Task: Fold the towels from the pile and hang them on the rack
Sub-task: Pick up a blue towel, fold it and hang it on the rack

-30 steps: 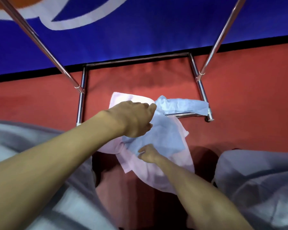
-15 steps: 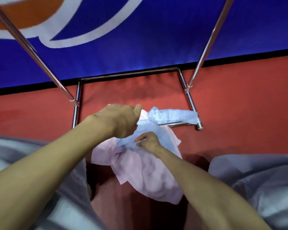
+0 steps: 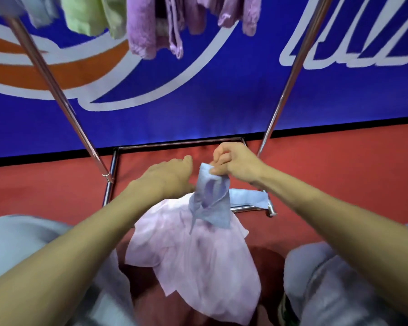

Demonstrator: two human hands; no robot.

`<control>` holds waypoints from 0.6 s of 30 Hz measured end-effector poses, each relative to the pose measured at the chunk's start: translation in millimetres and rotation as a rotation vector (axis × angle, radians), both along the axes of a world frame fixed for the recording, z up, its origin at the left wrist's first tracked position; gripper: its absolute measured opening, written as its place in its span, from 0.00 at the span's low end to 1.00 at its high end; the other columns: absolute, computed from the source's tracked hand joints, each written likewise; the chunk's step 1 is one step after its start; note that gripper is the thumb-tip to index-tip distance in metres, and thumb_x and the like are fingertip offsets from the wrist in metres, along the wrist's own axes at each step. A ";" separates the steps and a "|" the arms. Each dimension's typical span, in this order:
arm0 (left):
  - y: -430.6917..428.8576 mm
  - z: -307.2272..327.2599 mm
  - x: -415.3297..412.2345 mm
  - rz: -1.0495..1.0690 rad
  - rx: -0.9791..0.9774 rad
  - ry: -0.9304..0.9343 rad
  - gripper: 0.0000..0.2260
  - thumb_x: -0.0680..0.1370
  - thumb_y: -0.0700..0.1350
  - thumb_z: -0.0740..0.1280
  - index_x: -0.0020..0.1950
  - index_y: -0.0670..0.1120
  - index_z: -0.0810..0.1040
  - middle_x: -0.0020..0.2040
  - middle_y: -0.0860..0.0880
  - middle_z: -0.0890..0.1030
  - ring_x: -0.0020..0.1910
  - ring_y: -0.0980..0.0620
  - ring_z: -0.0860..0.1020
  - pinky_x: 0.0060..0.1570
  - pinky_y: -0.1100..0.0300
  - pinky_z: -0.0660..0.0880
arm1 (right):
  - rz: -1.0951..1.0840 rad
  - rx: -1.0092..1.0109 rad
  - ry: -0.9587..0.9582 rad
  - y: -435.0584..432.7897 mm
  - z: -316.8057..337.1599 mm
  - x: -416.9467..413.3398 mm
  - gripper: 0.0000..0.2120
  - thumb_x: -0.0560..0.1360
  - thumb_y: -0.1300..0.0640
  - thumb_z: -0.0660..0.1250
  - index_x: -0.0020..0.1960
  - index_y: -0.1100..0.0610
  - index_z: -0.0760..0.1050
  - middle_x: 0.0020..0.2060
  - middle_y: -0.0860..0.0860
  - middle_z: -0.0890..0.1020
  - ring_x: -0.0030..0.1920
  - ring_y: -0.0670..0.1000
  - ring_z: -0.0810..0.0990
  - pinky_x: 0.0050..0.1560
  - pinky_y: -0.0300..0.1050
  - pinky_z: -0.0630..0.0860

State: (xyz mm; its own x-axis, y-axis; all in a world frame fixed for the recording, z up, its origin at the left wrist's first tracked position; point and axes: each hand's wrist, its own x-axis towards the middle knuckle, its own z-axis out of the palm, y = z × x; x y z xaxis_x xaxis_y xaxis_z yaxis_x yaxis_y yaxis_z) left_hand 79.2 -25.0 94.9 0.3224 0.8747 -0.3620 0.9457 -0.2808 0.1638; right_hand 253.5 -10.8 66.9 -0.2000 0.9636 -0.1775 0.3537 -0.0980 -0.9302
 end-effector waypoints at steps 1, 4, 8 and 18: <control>1.2 0.4 0.6 0.039 -0.008 -0.137 0.21 0.74 0.56 0.68 0.60 0.46 0.68 0.56 0.47 0.78 0.54 0.44 0.77 0.53 0.51 0.75 | 0.000 0.032 -0.015 -3.6 13.1 4.5 0.17 0.67 0.75 0.71 0.37 0.56 0.70 0.26 0.51 0.79 0.29 0.39 0.79 0.36 0.35 0.75; -1.4 7.1 5.1 0.120 -0.067 -0.547 0.14 0.72 0.48 0.73 0.53 0.47 0.74 0.45 0.50 0.83 0.46 0.48 0.81 0.48 0.52 0.78 | -0.024 0.096 0.003 -16.1 36.5 17.0 0.17 0.65 0.73 0.74 0.37 0.56 0.70 0.34 0.54 0.81 0.30 0.44 0.78 0.34 0.36 0.75; -8.2 17.0 6.0 0.184 -0.144 -0.858 0.08 0.72 0.37 0.73 0.50 0.42 0.79 0.44 0.42 0.85 0.42 0.51 0.82 0.52 0.53 0.78 | -0.044 0.142 0.060 -18.2 51.9 18.8 0.19 0.64 0.73 0.75 0.37 0.55 0.69 0.33 0.53 0.81 0.31 0.46 0.78 0.36 0.38 0.75; -9.0 20.9 6.2 0.260 -0.186 -1.068 0.12 0.69 0.42 0.76 0.51 0.41 0.81 0.46 0.32 0.80 0.43 0.49 0.76 0.53 0.55 0.71 | 0.013 0.153 0.094 -17.0 60.7 14.9 0.21 0.64 0.76 0.73 0.36 0.56 0.66 0.25 0.48 0.82 0.34 0.51 0.80 0.40 0.39 0.77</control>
